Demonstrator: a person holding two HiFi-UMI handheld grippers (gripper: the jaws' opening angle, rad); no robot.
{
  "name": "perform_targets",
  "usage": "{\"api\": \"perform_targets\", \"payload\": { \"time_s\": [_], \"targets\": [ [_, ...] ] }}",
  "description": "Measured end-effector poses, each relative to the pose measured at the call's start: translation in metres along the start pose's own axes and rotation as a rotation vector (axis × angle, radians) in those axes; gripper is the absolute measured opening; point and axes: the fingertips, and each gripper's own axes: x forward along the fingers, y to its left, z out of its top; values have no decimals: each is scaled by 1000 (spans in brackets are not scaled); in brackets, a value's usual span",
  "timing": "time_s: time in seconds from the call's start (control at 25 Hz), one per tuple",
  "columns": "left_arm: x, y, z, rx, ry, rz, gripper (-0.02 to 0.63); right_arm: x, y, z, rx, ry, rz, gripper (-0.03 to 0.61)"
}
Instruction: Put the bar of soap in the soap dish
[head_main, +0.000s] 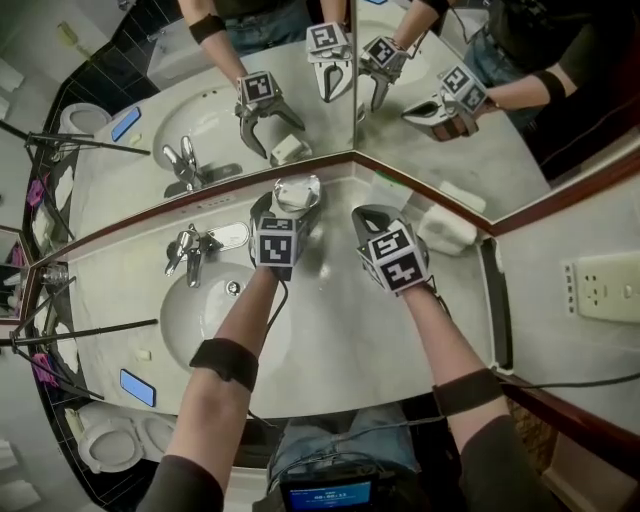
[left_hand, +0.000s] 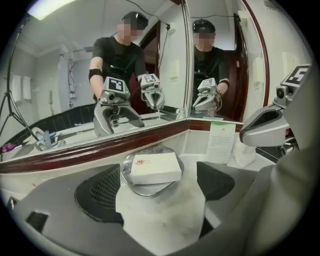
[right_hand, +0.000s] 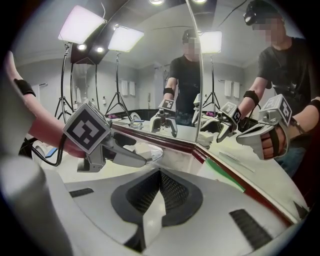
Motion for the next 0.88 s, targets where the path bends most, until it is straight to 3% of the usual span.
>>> {"api": "perform_targets", "payload": {
  "time_s": [0.2, 0.32, 0.88],
  "targets": [
    [7, -2, 5, 18, 10, -12, 445, 0, -1, 1, 4, 6, 6, 20],
    [6, -1, 3, 47, 26, -8, 331, -1, 1, 1, 3, 8, 10, 20],
    [-23, -7, -4, 68, 15, -20, 322, -10, 12, -10, 4, 29, 26, 20]
  ]
}}
